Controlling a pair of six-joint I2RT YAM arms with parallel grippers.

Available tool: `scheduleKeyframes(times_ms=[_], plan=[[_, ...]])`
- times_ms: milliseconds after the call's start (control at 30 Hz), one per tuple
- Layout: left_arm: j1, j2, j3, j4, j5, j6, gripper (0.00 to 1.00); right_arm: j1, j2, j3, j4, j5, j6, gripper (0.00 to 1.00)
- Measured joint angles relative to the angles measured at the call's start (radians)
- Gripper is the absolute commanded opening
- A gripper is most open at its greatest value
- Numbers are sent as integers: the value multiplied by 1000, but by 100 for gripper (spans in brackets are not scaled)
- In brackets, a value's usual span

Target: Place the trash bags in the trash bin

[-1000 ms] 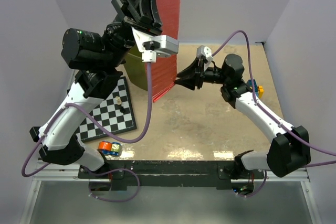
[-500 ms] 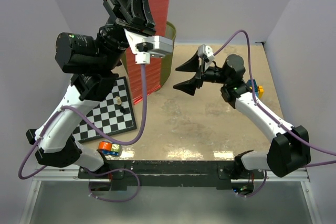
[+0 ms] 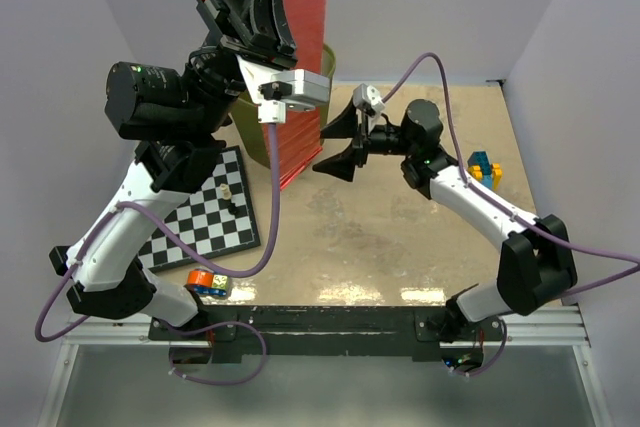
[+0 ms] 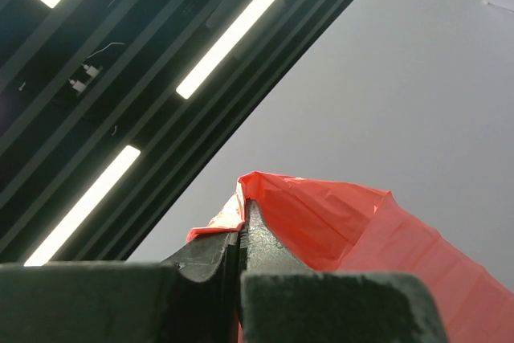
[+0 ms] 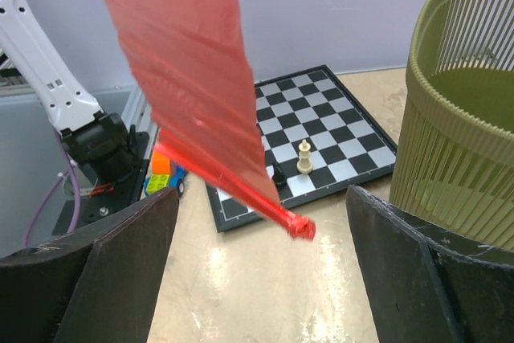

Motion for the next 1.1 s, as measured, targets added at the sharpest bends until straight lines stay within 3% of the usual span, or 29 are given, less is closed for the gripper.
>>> scheduleKeyframes(times_ms=[167,367,467,500,533,800,833,900,933,1000,1100], plan=[[0,0,0,1,0,5,0,3,42,35,41,0,38,81],[0,0,0,15,-4,14,0,12,56,46,64,-8,66,49],[0,0,0,27,-11,20,0,18,56,46,66,-31,72,30],[0,0,-1,33,-15,24,0,20,56,46,66,-37,75,20],[0,0,-4,39,-18,26,0,23,56,46,68,-46,77,1],[0,-13,-47,60,-48,27,0,35,51,22,79,-77,85,0],[0,-14,-51,60,-50,27,0,35,50,17,79,-79,85,7],[0,-18,-59,60,-51,27,0,35,47,10,77,-79,86,43],[0,-19,-61,59,-50,27,0,35,46,7,75,-77,87,52],[0,-21,-62,59,-50,26,0,35,44,6,73,-70,87,61],[0,-26,-64,59,-45,26,0,37,38,6,79,-54,83,63]])
